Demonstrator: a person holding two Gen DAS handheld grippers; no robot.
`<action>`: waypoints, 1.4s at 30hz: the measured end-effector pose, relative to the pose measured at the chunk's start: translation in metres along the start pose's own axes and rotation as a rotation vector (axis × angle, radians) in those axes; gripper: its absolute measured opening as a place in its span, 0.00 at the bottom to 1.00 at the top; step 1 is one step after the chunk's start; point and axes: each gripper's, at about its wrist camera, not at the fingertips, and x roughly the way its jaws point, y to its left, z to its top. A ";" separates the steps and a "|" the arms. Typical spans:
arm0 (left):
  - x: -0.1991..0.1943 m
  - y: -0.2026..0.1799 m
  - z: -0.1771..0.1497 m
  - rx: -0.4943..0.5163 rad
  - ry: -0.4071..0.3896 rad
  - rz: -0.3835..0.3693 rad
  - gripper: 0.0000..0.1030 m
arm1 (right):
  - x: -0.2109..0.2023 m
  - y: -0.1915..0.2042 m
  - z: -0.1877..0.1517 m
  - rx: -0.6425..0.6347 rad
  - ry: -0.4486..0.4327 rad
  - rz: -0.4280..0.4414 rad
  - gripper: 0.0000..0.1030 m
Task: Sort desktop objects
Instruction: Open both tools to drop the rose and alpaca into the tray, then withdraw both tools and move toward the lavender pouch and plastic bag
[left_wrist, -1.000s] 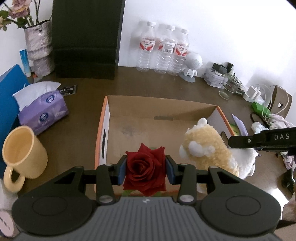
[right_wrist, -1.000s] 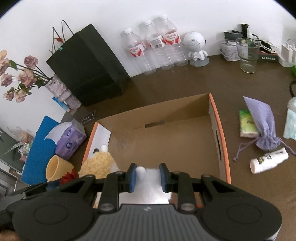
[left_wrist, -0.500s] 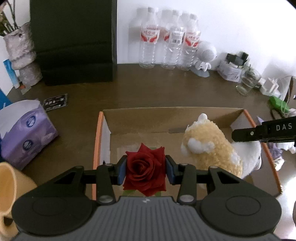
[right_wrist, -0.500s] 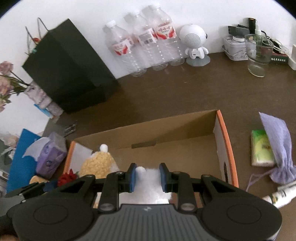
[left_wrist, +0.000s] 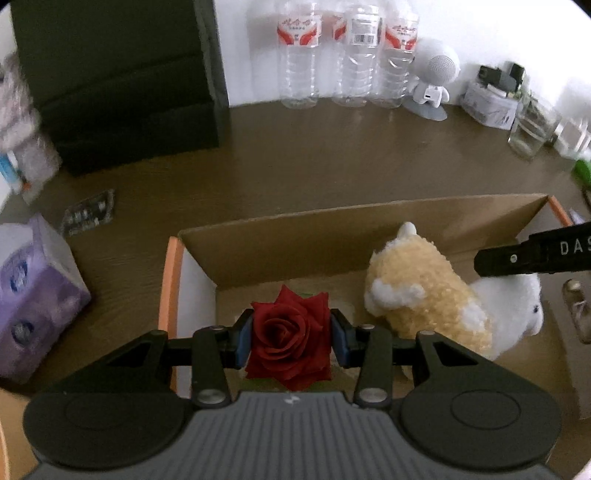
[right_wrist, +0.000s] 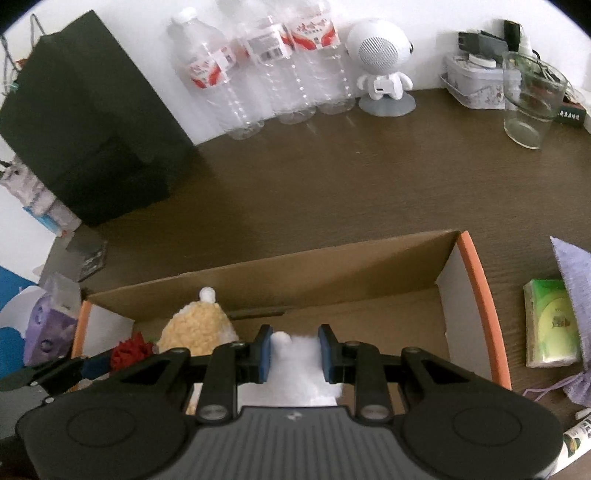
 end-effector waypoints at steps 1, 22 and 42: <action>0.001 -0.001 0.001 0.004 -0.001 0.000 0.41 | 0.002 -0.001 0.000 0.004 0.000 -0.003 0.24; -0.039 -0.002 0.003 0.004 -0.081 0.020 0.87 | -0.036 0.004 -0.002 -0.057 -0.069 0.038 0.77; -0.176 -0.011 -0.063 -0.102 -0.096 -0.160 1.00 | -0.177 0.001 -0.117 -0.322 -0.042 0.029 0.93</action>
